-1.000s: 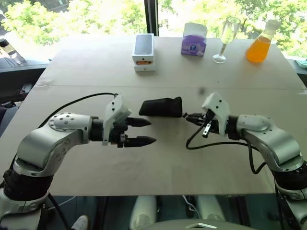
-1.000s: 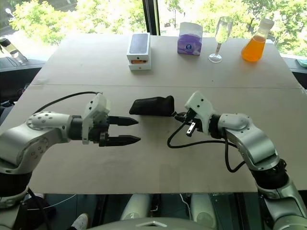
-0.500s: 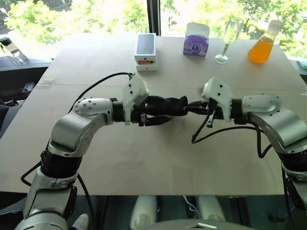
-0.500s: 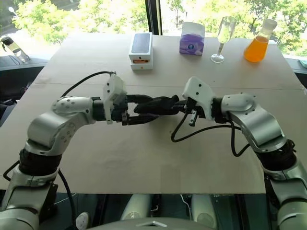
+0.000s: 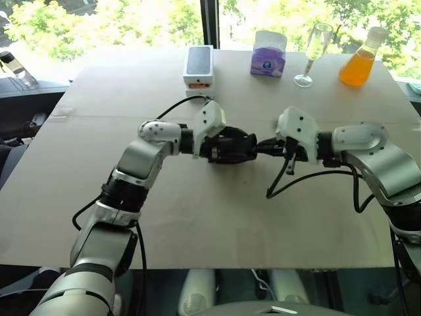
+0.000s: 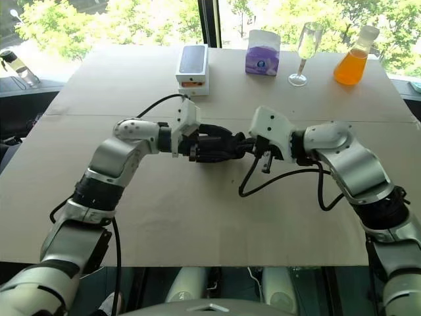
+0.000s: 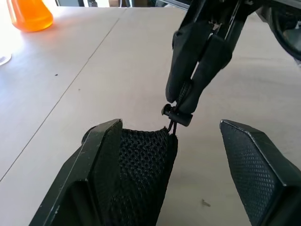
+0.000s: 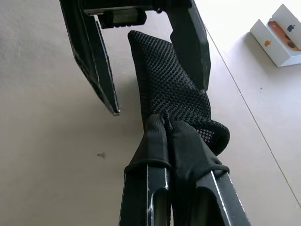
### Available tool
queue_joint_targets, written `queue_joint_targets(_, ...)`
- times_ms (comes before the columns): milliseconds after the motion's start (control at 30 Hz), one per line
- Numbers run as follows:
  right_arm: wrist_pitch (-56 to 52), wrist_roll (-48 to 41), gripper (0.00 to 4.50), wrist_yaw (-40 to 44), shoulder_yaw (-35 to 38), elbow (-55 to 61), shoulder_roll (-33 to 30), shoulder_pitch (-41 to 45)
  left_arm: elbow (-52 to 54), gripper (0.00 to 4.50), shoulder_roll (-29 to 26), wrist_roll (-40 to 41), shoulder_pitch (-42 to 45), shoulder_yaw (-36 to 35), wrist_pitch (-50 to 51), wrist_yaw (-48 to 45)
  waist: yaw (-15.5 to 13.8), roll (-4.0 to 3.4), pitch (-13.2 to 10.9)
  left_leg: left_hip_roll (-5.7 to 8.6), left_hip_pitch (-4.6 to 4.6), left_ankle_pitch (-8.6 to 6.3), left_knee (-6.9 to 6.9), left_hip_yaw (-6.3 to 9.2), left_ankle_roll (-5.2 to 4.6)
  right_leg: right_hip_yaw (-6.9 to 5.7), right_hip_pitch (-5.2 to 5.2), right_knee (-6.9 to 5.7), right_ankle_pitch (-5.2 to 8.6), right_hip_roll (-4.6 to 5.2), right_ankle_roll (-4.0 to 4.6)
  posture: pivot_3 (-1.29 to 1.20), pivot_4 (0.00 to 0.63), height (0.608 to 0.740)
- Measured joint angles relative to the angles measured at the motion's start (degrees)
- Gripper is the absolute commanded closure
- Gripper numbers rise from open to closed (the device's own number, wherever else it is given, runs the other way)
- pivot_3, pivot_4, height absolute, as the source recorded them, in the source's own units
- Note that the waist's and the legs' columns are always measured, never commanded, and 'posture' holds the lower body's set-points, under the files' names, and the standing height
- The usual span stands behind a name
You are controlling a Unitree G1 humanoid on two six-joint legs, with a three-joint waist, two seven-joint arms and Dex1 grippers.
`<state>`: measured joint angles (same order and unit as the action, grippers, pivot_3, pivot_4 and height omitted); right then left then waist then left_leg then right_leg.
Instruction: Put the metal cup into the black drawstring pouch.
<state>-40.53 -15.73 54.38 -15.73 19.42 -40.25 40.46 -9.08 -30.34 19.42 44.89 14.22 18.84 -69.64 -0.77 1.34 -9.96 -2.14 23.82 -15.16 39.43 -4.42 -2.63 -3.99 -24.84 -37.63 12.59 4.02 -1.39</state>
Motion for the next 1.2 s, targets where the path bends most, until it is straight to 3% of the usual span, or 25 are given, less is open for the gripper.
queue_joint_targets(333, 0.48, 0.42, 4.5, 1.24, 0.0, -0.28, -0.05, 0.43, -5.67, 1.11, 3.25, -2.53, 3.28, 0.15, -4.27, -4.42, 0.01, 0.0, 0.0, -0.01, 0.01, -0.01, 0.01, 0.01, -0.01, 0.0, 0.0, -0.01, 0.0, 0.0, 0.0, 0.0, 0.15, 0.737)
queue_joint_targets(433, 0.48, 0.55, 4.5, 1.37, 0.0, -0.27, -0.04, 0.44, -6.34, 1.77, 3.74, -2.7, 3.44, 0.14, -4.58, -5.12, 0.02, 0.0, 0.0, -0.02, 0.01, -0.01, 0.01, 0.01, -0.01, 0.0, 0.0, -0.01, 0.0, 0.0, 0.0, 0.0, 0.15, 0.737)
queue_joint_targets(567, 0.41, 0.55, 4.5, 1.37, 0.0, -0.26, 0.01, 0.45, -7.6, 3.36, 4.3, -3.59, 4.22, 0.15, -4.76, -5.77, 0.01, 0.0, 0.0, -0.01, 0.01, -0.01, 0.02, 0.01, -0.01, 0.0, 0.0, -0.01, 0.0, 0.01, 0.0, 0.0, 0.15, 0.737)
queue_joint_targets(600, 0.39, 0.56, 4.5, 1.36, 0.0, -0.26, 0.01, 0.45, -7.74, 3.51, 4.37, -3.68, 4.39, 0.15, -4.9, -5.97, 0.01, 0.0, 0.0, -0.02, 0.01, -0.01, 0.02, 0.01, -0.02, -0.01, 0.0, -0.01, 0.0, 0.0, 0.0, 0.0, 0.15, 0.737)
queue_joint_targets(667, 0.2, 0.69, 4.5, 1.22, 0.04, -0.24, 0.03, 0.61, -8.48, 4.37, 4.62, -4.41, 4.62, 0.25, -5.64, -6.77, 0.01, 0.0, 0.0, -0.01, 0.01, -0.01, 0.02, 0.0, -0.02, 0.0, 0.0, -0.01, 0.0, 0.01, 0.0, 0.0, 0.15, 0.737)
queue_joint_targets(700, -0.1, 0.86, 4.5, 1.16, 0.07, -0.23, 0.02, 0.62, -8.86, 4.46, 4.99, -4.9, 4.62, 0.39, -5.83, -7.0, 0.0, 0.0, 0.0, -0.02, 0.01, -0.01, 0.02, 0.0, -0.02, -0.01, 0.0, -0.01, 0.0, 0.01, 0.0, 0.0, 0.15, 0.737)
queue_joint_targets(1100, -1.31, 0.9, 4.5, 0.67, 0.04, -0.09, 0.26, 0.62, -10.13, 4.46, 5.94, -6.24, 4.73, 0.35, -7.05, -7.75, 0.02, 0.0, 0.0, -0.03, 0.02, -0.01, 0.02, 0.01, -0.02, -0.01, 0.0, -0.02, 0.0, 0.01, 0.0, 0.0, 0.15, 0.737)
queue_joint_targets(1200, -1.33, 0.88, 4.5, 0.67, 0.04, -0.09, 0.37, 0.61, -10.12, 3.71, 5.87, -6.32, 4.73, 0.36, -7.05, -8.25, 0.02, 0.0, 0.0, -0.02, 0.02, -0.01, 0.02, 0.01, -0.02, -0.01, 0.0, -0.01, 0.0, 0.01, 0.0, 0.0, 0.15, 0.737)
